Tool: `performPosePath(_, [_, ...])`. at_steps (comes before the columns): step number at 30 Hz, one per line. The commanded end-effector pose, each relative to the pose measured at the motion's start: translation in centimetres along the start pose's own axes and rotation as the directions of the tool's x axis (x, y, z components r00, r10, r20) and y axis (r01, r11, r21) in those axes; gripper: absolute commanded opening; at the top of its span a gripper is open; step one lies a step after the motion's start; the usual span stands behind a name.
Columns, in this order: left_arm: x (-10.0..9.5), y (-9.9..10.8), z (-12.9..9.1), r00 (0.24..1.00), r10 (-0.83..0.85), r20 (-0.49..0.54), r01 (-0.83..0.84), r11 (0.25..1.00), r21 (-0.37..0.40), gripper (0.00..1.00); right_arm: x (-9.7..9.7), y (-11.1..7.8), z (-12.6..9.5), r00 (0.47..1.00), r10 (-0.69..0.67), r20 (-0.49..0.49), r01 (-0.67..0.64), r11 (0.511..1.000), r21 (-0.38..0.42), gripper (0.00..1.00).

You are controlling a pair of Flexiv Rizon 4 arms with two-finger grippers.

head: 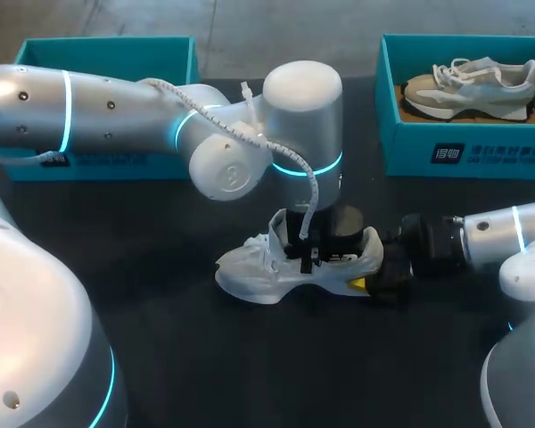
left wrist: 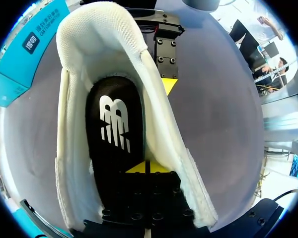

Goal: Take the shoe out of the shoebox, open the shoe tongue, remove and reinsert the insole, then place the shoe into the shoebox

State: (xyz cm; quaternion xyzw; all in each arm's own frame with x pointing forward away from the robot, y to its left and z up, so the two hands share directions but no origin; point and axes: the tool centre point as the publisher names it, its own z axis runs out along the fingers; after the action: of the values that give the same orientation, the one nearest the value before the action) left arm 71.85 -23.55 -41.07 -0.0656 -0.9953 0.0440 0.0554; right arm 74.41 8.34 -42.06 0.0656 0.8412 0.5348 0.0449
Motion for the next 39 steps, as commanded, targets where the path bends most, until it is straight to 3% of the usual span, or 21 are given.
performPosePath(1, [0.0, 0.3, -0.3, 1.0, 0.011, 0.009, -0.011, 1.0, 0.009, 0.14, 0.1, 0.2, 0.0, 1.0, 0.0, 0.0, 0.0, 1.0, 0.005, 0.0])
performPosePath(2, [0.0, 0.3, -0.4, 1.0, 0.016, 0.008, -0.016, 1.0, 0.014, 0.17, 0.1, 0.2, 0.0, 1.0, 0.0, 0.0, 0.0, 1.0, 0.005, 0.0])
performPosePath(4, [0.0, 0.3, -0.4, 1.0, 0.017, 0.011, -0.017, 1.0, 0.016, 0.03, 0.1, 0.2, 0.0, 1.0, 0.0, 0.0, 0.0, 1.0, 0.005, 0.0])
performPosePath(7, [0.0, 0.2, -0.4, 1.0, 0.018, 0.015, -0.018, 1.0, 0.019, 0.04, 0.1, 0.2, 0.0, 1.0, 0.0, 0.0, 0.0, 1.0, 0.005, 0.0])
performPosePath(12, [0.0, 0.2, -0.6, 0.999, 0.022, 0.032, -0.023, 1.0, 0.014, 0.21, 0.1, 0.2, 0.0, 1.0, 0.0, 0.0, 0.0, 1.0, 0.005, 0.0])
performPosePath(19, [-0.3, 0.1, -0.3, 0.998, 0.018, 0.058, -0.019, 1.0, 0.011, 0.35, 0.1, 0.2, 0.0, 1.0, 0.0, 0.0, 0.0, 1.0, 0.005, 0.0])
performPosePath(29, [-1.8, -0.4, 1.5, 0.989, 0.017, 0.144, -0.012, 0.999, -0.037, 0.38, 0.1, 0.2, 0.0, 1.0, 0.0, 0.0, 0.0, 1.0, 0.005, 0.0])
performPosePath(39, [-3.5, 0.0, 1.4, 0.98, 0.005, 0.2, 0.008, 0.998, -0.064, 0.37, 0.1, 0.2, 0.0, 1.0, 0.0, 0.0, 0.0, 1.0, 0.005, 0.0])
